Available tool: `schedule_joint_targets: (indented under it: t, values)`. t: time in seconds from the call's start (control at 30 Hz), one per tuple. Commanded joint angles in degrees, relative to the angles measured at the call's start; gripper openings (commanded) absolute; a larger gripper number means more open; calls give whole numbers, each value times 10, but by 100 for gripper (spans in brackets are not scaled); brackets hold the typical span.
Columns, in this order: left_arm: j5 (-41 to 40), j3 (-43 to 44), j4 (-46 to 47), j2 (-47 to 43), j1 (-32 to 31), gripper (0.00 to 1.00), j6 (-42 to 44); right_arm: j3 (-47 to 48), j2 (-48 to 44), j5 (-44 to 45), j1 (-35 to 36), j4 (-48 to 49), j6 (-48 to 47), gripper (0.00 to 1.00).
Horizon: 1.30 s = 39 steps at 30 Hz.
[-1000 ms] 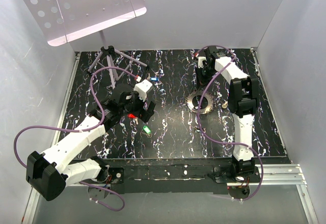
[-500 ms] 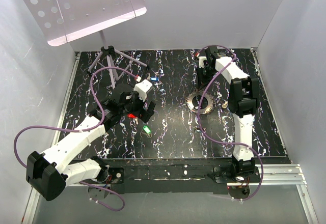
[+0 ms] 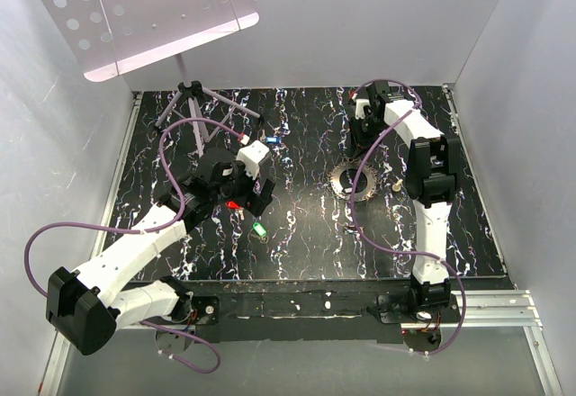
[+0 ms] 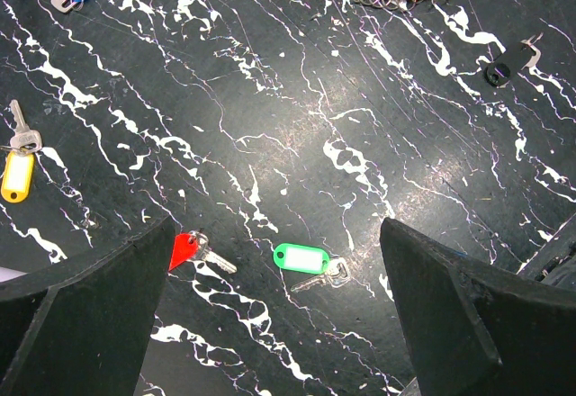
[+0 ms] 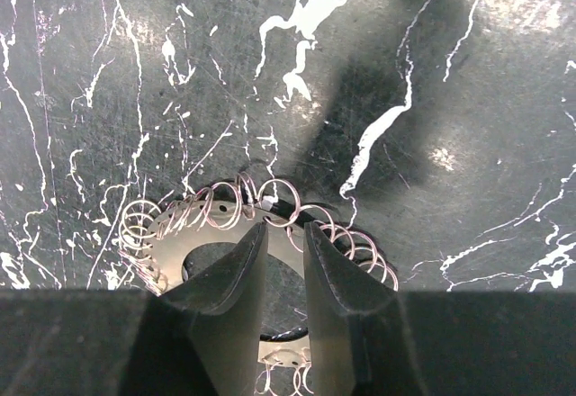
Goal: Put the keys on the keyring
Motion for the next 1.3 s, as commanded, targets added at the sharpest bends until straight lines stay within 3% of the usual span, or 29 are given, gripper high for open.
schedule_joint_targets:
  t: [0.0,0.87,1.27]
  values:
    - [7,4,-1,-13,4,98,6,9,-1,-24,-11,10,10,31]
    - [10,4,-1,-8,4,98,6,38,39,-67,-12,3,24,31]
    - [10,3,-1,-9,4,99,6,38,37,-37,-12,8,32,32]
